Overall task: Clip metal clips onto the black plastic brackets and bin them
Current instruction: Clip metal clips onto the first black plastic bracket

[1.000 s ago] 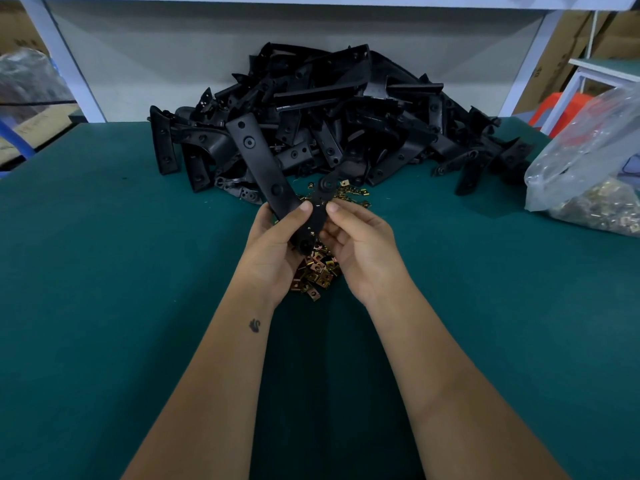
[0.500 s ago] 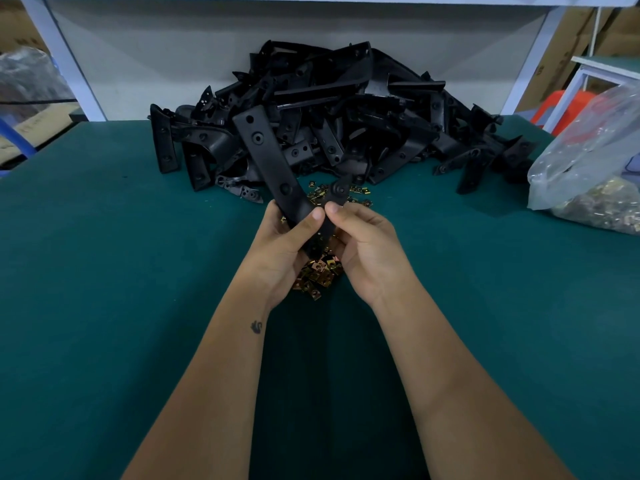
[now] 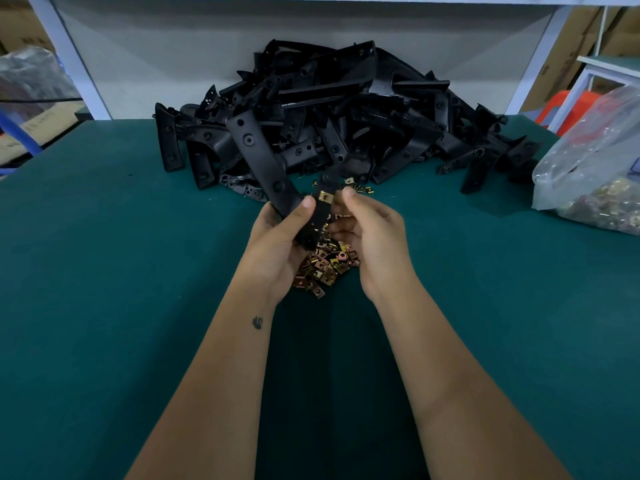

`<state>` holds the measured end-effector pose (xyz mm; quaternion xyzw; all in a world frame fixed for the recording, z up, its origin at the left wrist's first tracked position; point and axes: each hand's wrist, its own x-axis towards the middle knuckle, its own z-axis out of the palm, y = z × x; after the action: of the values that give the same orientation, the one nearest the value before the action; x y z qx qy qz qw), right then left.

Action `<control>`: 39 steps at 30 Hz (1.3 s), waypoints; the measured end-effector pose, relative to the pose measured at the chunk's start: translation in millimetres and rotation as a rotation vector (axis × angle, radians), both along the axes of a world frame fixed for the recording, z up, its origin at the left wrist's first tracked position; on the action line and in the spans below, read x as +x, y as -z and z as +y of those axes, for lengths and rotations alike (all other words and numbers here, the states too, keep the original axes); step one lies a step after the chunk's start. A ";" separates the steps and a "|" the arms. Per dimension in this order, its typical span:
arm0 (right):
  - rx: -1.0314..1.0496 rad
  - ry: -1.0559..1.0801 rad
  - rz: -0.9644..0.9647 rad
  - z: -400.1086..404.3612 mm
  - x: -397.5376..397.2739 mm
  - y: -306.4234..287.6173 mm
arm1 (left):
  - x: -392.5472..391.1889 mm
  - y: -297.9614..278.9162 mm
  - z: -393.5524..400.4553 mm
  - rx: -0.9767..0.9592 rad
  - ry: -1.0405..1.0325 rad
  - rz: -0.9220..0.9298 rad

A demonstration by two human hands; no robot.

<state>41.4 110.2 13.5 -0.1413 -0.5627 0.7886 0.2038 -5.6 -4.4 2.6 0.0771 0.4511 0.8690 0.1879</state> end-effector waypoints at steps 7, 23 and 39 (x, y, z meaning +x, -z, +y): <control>0.989 0.211 -0.323 7.5 -0.6 17.7 | -10.5 2.8 -8.9 0.179 -0.177 -0.187; 1.408 -0.028 -0.394 2.9 -6.7 30.7 | -8.5 3.9 -4.3 0.120 -0.117 -0.193; 1.165 0.191 -0.177 -0.7 -4.2 21.9 | -7.1 1.9 -2.6 0.110 -0.125 -0.213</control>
<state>37.2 109.5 -8.4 -0.1214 -0.9021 0.3137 0.2702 -12.7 -7.0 0.7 -0.0338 0.3843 0.9057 0.1757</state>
